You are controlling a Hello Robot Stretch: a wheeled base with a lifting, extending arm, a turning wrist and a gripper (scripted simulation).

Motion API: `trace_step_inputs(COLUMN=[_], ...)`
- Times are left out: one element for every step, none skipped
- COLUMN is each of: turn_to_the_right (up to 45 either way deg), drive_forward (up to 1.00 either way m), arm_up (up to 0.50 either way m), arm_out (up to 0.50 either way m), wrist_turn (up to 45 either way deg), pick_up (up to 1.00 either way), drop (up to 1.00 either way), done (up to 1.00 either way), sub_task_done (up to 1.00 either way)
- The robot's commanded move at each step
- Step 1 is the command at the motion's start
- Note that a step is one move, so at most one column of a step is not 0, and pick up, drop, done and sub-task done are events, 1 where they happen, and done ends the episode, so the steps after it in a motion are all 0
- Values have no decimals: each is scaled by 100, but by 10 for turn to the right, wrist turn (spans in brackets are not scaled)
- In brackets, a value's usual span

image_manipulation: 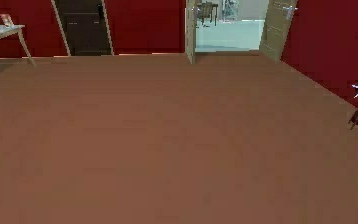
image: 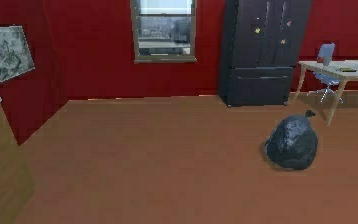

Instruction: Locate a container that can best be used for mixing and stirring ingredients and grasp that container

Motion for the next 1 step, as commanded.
trace_step_inputs(turn_to_the_right=[-30], drive_forward=[0], arm_up=[0], arm_out=[0], wrist_turn=[0], pick_up=[0], drop=[0], done=[0], sub_task_done=[0])
